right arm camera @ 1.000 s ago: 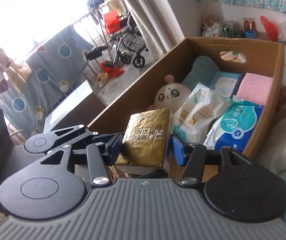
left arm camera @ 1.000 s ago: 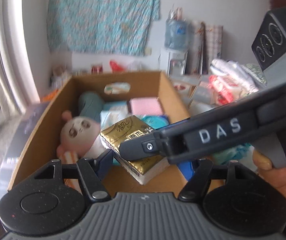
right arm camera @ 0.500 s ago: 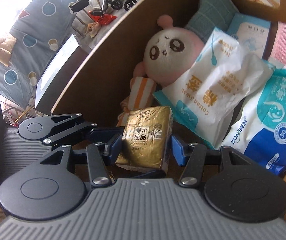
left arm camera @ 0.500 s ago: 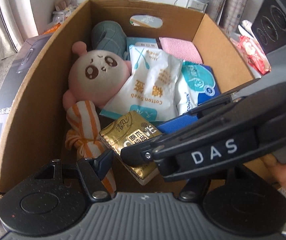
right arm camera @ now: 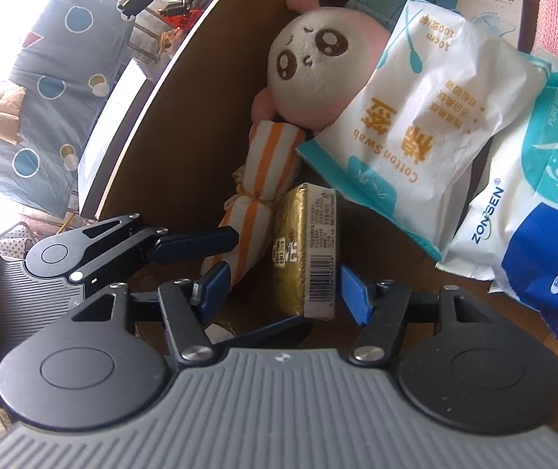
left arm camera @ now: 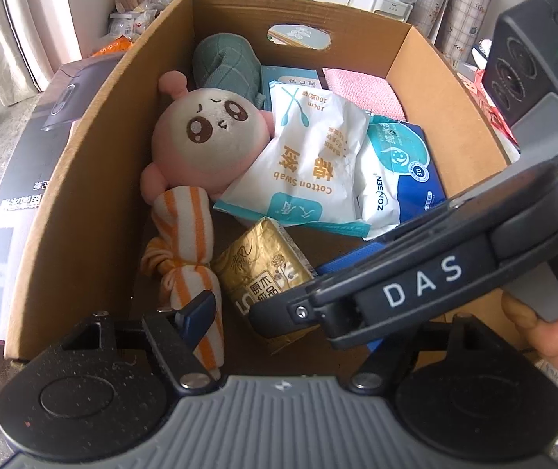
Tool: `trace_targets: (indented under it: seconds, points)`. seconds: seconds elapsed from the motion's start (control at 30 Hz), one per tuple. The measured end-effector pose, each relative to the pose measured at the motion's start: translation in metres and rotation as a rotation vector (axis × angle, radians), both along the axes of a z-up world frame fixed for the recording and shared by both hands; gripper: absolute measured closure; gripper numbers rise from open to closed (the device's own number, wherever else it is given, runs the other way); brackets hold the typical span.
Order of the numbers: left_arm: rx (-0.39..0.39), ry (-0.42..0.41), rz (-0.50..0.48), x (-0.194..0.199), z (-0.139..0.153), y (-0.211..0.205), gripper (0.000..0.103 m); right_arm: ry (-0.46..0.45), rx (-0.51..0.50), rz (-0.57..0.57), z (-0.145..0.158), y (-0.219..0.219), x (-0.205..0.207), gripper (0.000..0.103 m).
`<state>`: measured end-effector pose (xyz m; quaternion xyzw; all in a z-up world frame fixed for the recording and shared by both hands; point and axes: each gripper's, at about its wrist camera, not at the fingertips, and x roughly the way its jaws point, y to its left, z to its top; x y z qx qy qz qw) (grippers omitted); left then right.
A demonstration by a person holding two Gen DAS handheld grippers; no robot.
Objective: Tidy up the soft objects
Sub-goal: 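Lower the gold package into the cardboard box and open the right gripper, then move the right tool back from the box toward the white yogurt cup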
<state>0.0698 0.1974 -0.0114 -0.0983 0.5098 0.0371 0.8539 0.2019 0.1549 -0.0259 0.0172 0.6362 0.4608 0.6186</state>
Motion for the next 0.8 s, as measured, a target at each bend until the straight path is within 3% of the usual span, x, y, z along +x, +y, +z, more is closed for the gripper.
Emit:
trace_targets:
  seconds: [0.13, 0.23, 0.5, 0.67, 0.8]
  points:
    - [0.007, -0.012, 0.001, -0.007, 0.004, 0.001, 0.027, 0.09, 0.024, 0.01, -0.006, 0.004, -0.003, 0.038]
    - [0.031, -0.027, -0.003, -0.011, 0.007, -0.002, 0.027, 0.077, 0.033, 0.01, -0.002, 0.002, -0.005, 0.035]
    - [0.056, -0.062, -0.001, -0.019, 0.015, -0.007, 0.025, 0.072, 0.072, -0.116, 0.002, -0.01, 0.008, 0.034]
    - [0.057, -0.107, 0.01, -0.029, 0.024, -0.011, 0.024, 0.051, 0.165, -0.149, 0.017, -0.029, 0.01, 0.034]
    - [0.063, -0.196, 0.019, -0.04, 0.037, -0.02, 0.02, -0.008, 0.266, -0.179, 0.045, -0.061, 0.002, 0.03]
